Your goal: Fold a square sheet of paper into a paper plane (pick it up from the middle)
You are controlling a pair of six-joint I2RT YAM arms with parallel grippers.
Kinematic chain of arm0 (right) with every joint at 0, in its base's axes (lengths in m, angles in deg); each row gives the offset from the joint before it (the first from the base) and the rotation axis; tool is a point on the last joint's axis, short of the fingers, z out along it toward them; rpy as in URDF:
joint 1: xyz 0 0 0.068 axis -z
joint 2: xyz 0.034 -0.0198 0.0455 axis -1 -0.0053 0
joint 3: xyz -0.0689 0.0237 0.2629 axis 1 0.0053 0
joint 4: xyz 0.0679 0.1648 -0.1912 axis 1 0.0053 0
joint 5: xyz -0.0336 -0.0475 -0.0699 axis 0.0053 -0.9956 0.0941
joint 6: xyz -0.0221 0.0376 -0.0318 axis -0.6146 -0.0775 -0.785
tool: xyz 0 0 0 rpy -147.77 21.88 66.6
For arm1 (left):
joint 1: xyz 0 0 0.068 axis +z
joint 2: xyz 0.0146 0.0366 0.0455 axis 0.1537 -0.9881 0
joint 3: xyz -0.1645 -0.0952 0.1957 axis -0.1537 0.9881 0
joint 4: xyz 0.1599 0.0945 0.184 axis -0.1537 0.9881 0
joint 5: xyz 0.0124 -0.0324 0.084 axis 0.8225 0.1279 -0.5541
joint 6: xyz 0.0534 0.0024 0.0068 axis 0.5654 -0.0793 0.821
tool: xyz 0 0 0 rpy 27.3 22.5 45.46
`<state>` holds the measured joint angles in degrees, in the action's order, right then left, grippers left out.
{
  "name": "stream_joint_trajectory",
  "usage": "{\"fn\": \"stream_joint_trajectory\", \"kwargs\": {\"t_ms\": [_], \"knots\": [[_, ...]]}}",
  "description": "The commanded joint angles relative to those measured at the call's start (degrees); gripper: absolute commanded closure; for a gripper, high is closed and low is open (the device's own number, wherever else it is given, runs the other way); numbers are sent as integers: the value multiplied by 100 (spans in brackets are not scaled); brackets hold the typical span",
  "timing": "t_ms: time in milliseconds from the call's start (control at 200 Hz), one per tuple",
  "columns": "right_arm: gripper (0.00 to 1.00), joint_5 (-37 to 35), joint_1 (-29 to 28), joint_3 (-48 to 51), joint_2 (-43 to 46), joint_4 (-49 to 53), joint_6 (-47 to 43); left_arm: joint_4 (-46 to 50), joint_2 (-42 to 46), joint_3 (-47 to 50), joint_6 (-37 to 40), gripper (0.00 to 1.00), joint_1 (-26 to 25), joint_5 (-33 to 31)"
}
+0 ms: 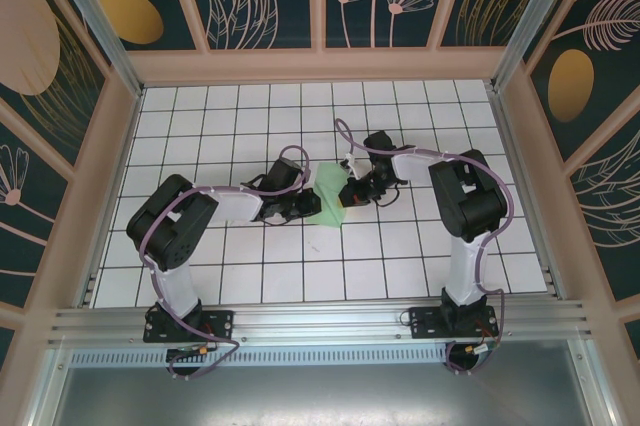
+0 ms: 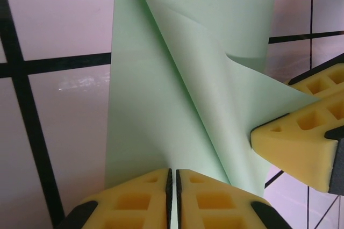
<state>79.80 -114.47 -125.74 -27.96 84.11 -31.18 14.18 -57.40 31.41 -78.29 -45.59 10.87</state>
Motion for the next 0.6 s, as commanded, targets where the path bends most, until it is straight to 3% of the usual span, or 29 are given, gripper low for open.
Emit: {"fn": "stream_joint_trajectory", "kwargs": {"t_ms": [0,595], "knots": [[94,97,43,-171,-102,55,-202,327,17,-70,141,87,35,-234],[94,95,14,-519,-289,314,-312,574,-136,-231,393,87,36,-375]]}}
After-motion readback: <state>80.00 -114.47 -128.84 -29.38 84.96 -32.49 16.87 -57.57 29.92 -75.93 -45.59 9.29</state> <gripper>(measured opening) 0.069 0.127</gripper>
